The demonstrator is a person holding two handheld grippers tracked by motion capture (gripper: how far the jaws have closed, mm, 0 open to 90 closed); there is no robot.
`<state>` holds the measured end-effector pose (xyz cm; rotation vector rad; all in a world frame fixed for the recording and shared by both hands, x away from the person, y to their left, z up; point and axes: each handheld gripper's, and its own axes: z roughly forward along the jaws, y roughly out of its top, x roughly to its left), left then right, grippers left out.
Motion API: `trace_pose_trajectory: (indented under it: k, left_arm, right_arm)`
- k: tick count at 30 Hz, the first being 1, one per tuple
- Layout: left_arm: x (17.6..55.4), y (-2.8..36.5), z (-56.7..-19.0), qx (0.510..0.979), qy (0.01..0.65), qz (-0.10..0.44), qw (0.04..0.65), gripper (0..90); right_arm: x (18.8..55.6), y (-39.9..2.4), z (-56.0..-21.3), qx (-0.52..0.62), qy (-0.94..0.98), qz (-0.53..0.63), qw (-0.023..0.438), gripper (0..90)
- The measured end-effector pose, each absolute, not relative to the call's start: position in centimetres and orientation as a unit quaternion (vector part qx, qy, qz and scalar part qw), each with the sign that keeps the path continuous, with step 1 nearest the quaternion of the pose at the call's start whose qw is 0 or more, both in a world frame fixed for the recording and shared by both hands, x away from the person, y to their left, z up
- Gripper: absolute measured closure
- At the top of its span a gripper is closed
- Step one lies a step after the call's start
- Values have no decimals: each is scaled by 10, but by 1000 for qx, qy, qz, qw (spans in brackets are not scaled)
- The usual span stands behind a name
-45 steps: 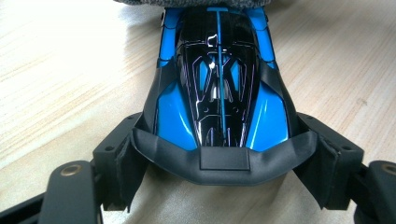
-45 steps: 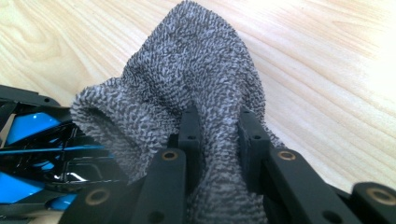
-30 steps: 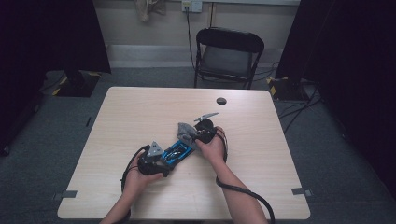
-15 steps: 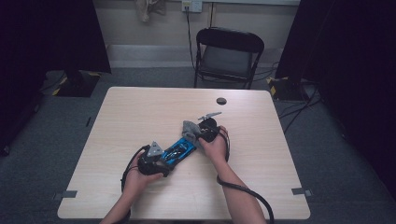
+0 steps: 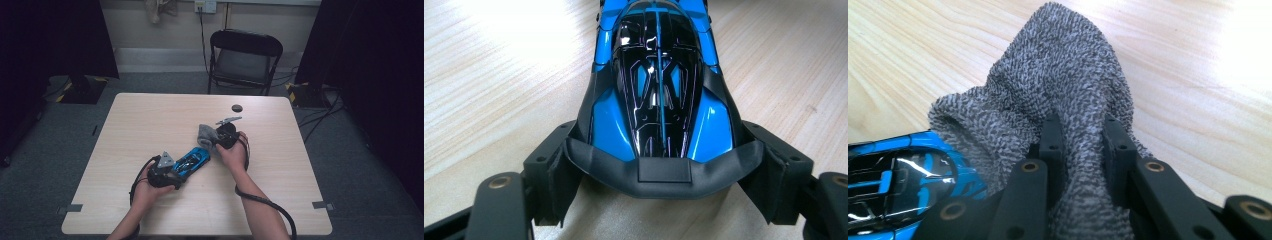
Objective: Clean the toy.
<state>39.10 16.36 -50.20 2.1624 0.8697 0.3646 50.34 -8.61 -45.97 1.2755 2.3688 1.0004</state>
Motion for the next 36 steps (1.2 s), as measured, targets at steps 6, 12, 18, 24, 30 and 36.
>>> trace_pose_trajectory:
  k: [6,12,18,24,30,36]
  left_arm:
    - [391,164,-502,847,341,143,382,245]
    - [391,164,-502,847,341,143,381,245]
    - [391,163,-502,847,341,143,381,245]
    - [391,164,-502,847,341,143,381,245]
    - [391,163,-502,846,343,142,382,245]
    - [391,164,-502,848,340,146,379,244]
  right_arm:
    - [494,-85,-453,426,820,360,128,755]
    - [476,-75,-444,391,832,374,123,755]
    - [452,-60,-443,349,849,381,109,755]
    - [431,-43,-448,317,858,395,89,755]
    - [418,-21,-452,289,870,393,78,754]
    - [409,-5,-460,263,882,380,92,753]
